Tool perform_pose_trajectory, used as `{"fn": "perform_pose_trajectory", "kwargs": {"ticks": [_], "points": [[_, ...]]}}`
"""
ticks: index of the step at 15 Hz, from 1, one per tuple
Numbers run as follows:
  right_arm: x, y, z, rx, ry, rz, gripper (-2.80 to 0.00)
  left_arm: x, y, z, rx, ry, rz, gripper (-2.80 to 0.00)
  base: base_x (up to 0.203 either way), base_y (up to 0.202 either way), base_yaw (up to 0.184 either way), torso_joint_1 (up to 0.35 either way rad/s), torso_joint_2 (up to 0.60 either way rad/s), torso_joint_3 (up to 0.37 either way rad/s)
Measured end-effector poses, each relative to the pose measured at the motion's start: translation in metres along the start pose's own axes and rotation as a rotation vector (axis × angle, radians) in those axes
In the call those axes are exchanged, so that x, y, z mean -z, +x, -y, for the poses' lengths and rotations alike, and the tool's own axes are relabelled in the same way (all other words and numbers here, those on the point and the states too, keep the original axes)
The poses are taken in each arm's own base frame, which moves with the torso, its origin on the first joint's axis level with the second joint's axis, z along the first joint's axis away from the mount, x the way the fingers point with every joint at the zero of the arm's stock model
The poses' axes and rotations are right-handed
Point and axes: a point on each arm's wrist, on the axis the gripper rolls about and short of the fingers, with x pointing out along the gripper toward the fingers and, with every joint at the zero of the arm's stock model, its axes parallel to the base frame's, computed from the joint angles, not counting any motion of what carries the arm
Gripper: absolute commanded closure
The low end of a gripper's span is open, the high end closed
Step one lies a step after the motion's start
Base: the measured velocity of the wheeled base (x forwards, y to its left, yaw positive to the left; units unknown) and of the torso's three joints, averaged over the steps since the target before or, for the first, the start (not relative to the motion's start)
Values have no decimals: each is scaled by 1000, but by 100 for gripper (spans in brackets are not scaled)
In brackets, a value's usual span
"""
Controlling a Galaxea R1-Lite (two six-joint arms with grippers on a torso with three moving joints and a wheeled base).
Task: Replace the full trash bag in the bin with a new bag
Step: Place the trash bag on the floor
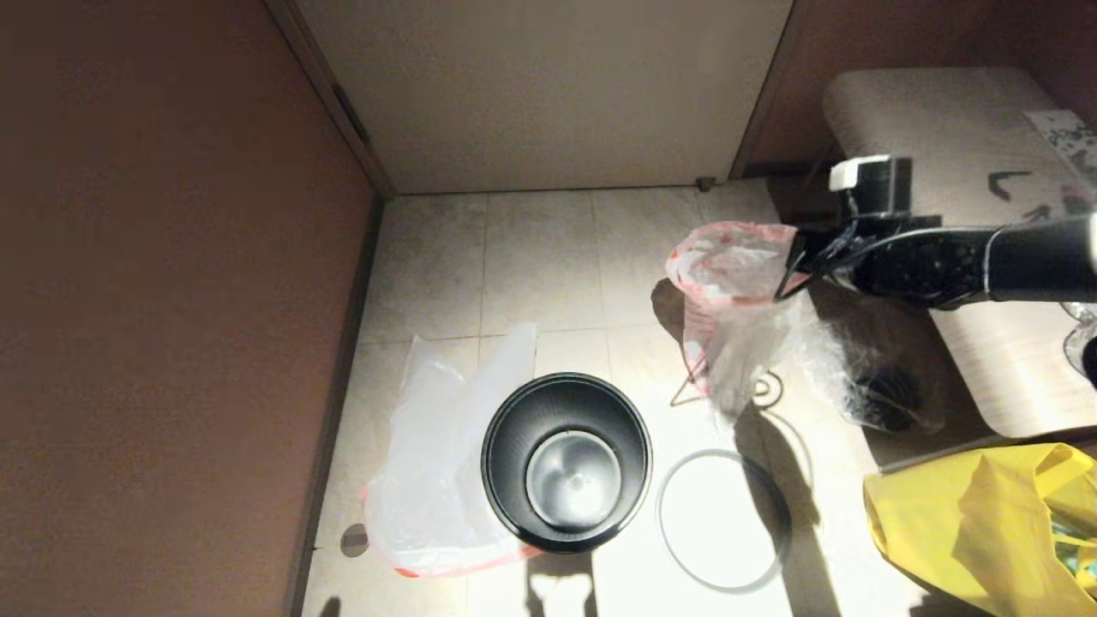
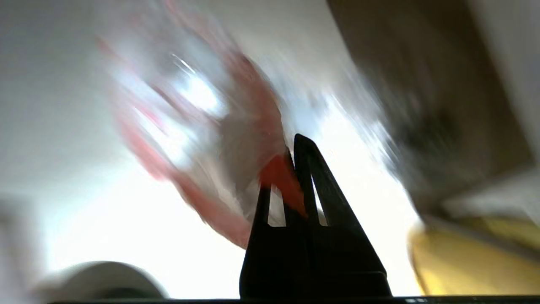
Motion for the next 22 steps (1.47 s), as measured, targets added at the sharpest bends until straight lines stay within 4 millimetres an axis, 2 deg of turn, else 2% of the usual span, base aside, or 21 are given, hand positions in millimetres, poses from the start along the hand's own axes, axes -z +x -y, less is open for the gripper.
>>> {"fn": "perform_pose_trajectory", "kwargs": {"ticks": [2,4,5,7,10,13,17,20,21,22], "points": [[44,40,13,94,-42,-91,0,0,0,0,0,0,0,0,0,0,0,0,0,0],[81,66,24,177,-85,-168,0,0,0,0,0,1,0,0,0,0,0,0,0,0],[93,73,27,199,-101,-194,-280,0,0,0,0,0,0,0,0,0,0,0,0,0],[106,79,30,234,-121,-221,-280,0,0,0,0,1,0,0,0,0,0,0,0,0],[108,72,28,229,-119,-233,-280,0,0,0,-1,0,0,0,0,0,0,0,0,0],[96,45,22,202,-90,-232,-280,0,0,0,0,1,0,0,0,0,0,0,0,0],[68,-2,10,94,14,-209,-280,0,0,0,0,1,0,0,0,0,0,0,0,0],[59,-19,6,47,58,-222,-280,0,0,0,0,1,0,0,0,0,0,0,0,0],[57,-25,4,41,48,-229,0,0,0,0,0,1,0,0,0,0,0,0,0,0],[53,-32,3,37,43,-232,0,0,0,0,-1,0,0,0,0,0,0,0,0,0]]}}
